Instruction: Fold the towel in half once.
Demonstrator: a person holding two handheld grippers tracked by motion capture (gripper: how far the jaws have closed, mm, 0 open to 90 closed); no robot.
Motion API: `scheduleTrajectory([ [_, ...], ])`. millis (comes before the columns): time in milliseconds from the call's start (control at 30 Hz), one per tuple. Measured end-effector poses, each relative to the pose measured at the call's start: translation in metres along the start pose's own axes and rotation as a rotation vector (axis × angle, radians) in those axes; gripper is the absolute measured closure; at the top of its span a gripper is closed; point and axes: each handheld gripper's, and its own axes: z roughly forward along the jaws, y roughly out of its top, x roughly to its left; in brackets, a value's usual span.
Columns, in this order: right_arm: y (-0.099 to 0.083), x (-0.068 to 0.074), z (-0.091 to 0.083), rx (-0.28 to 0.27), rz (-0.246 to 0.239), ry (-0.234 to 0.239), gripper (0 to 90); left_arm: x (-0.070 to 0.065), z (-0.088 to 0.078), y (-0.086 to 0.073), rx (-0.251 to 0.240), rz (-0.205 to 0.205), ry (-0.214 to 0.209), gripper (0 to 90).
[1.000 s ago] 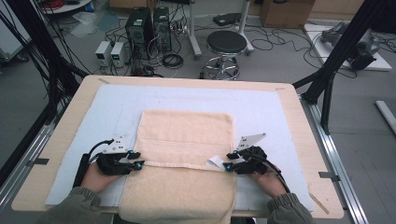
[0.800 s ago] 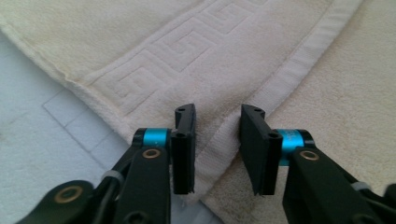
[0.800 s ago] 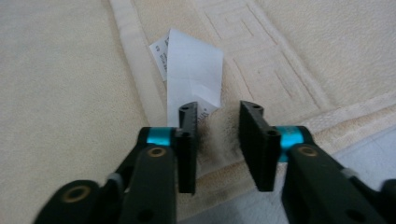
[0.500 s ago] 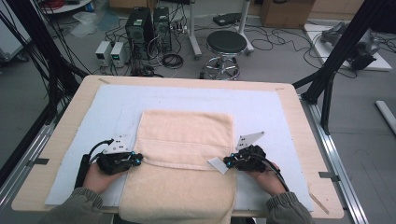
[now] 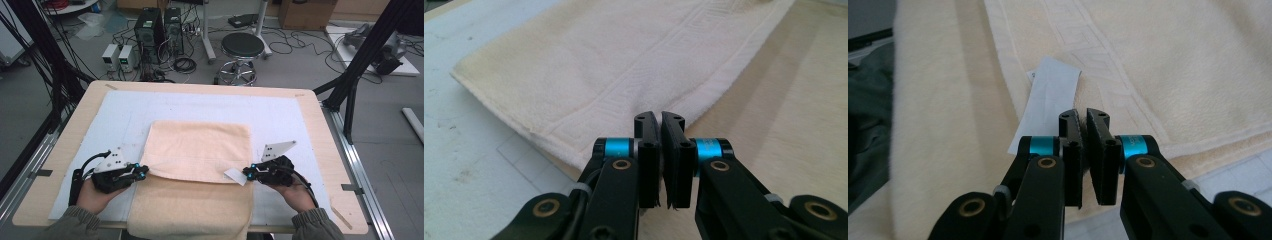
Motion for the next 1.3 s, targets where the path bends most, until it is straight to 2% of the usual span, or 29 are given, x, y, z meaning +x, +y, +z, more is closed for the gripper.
scheduleTrajectory([
  [167, -0.003, 0.029, -0.018, -0.006, -0.03, 0.031, 85.5, -0.028, -0.023, -0.007, 0.001, 0.024, -0.044, 85.4],
  [267, -0.012, 0.05, -0.03, -0.025, -0.023, 0.112, 85.1, -0.051, -0.037, -0.019, -0.002, 0.023, -0.114, 85.3],
  [300, -0.015, 0.056, -0.032, -0.021, -0.033, 0.124, 84.2, -0.056, -0.039, -0.023, -0.001, 0.026, -0.132, 84.7],
  [333, -0.018, 0.061, -0.034, -0.023, -0.035, 0.143, 82.3, -0.059, -0.041, -0.025, -0.003, 0.028, -0.14, 81.7],
  [367, -0.02, 0.064, -0.035, -0.019, -0.025, 0.148, 79.1, -0.06, -0.041, -0.027, -0.003, 0.024, -0.138, 74.8],
  [433, -0.02, 0.062, -0.034, -0.025, -0.019, 0.145, 72.8, -0.055, -0.04, -0.027, -0.001, 0.007, -0.119, 66.9],
  [500, -0.018, 0.055, -0.031, -0.042, 0.01, 0.128, 69.0, -0.045, -0.036, -0.025, -0.006, -0.021, -0.095, 62.5],
  [567, -0.014, 0.047, -0.027, -0.049, 0.019, 0.105, 62.3, -0.035, -0.03, -0.022, -0.016, -0.028, -0.069, 61.1],
  [667, -0.008, 0.03, -0.02, -0.043, 0.04, 0.045, 56.0, -0.017, -0.019, -0.017, -0.029, -0.052, -0.024, 57.0],
  [800, 0.001, 0.006, -0.009, -0.043, 0.043, -0.02, 51.7, 0.006, 0.0, -0.011, -0.033, -0.092, 0.031, 54.7],
  [933, 0.012, -0.021, 0.003, -0.036, 0.058, -0.09, 48.2, 0.028, 0.02, -0.002, -0.021, -0.113, 0.06, 52.0],
  [1033, 0.018, -0.039, 0.01, -0.032, 0.064, -0.139, 47.3, 0.04, 0.031, 0.005, -0.022, -0.132, 0.101, 49.6],
  [1100, 0.02, -0.052, 0.014, -0.034, 0.084, -0.163, 44.5, 0.048, 0.038, 0.008, -0.029, -0.155, 0.133, 47.0],
  [1233, 0.02, -0.073, 0.026, -0.04, 0.121, -0.21, 39.6, 0.067, 0.049, 0.013, -0.008, -0.199, 0.182, 43.8],
  [1300, 0.018, -0.082, 0.033, -0.025, 0.148, -0.232, 36.4, 0.076, 0.056, 0.014, -0.018, -0.232, 0.197, 42.7],
])
